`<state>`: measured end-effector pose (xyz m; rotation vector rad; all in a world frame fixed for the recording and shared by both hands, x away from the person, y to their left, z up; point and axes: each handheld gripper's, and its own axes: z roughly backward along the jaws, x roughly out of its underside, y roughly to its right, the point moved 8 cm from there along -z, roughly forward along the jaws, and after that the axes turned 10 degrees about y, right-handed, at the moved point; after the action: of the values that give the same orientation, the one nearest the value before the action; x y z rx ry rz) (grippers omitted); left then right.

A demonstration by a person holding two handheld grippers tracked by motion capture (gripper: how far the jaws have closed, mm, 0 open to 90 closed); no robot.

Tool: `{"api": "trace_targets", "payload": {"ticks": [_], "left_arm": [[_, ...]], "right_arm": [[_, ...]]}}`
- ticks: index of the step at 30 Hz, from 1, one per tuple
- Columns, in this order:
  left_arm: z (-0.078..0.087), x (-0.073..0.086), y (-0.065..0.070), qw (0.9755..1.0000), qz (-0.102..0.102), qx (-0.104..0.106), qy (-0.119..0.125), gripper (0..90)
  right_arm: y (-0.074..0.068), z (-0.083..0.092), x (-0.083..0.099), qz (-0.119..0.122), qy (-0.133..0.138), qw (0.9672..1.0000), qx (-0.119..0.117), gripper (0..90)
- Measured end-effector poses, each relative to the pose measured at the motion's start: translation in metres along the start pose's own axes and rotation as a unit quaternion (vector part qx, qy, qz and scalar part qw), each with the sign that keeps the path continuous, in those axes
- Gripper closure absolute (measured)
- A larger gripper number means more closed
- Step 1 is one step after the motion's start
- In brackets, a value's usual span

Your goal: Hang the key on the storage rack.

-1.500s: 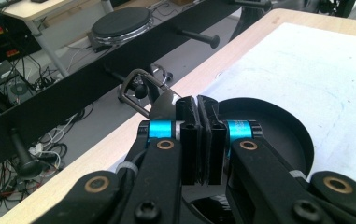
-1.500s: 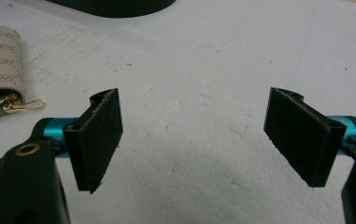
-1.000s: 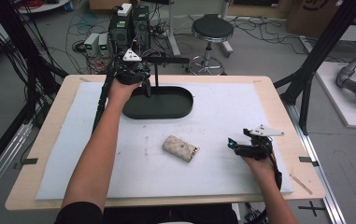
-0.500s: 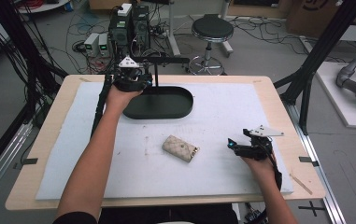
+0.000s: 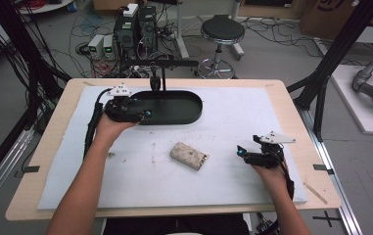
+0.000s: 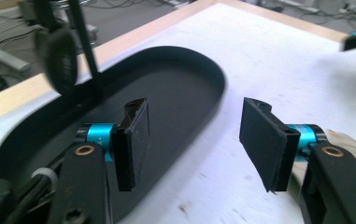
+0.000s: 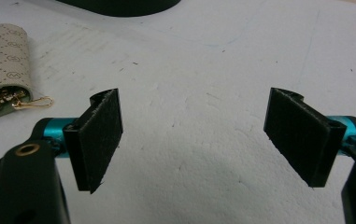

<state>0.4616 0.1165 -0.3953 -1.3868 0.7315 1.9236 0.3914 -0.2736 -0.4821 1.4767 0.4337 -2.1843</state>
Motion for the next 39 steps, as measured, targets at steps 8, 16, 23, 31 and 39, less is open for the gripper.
{"api": "trace_targets", "payload": {"ticks": [8,16,23,31,39], "left_arm": [[0.025,0.031,0.017,0.9999,0.006,0.006,0.008,35.4],[0.039,0.06,0.025,0.9989,0.022,0.041,0.006,27.5],[0.049,0.067,0.024,0.9992,0.017,0.035,0.012,24.7],[0.052,0.071,0.023,0.9989,0.017,0.04,0.018,20.2],[0.05,0.072,0.024,0.9989,0.015,0.041,0.015,18.0]], "right_arm": [[0.003,-0.002,0.001,-0.002,-0.003,1.0,0.003,20.0],[0.001,-0.002,0.002,0.004,-0.007,1.0,0.001,20.0],[0.001,-0.002,0.001,0.002,-0.005,1.0,0.002,20.0],[0.001,-0.003,0.001,0.004,-0.005,1.0,-0.002,20.0],[0.0,-0.003,0.002,0.003,-0.005,1.0,-0.004,20.0]]}}
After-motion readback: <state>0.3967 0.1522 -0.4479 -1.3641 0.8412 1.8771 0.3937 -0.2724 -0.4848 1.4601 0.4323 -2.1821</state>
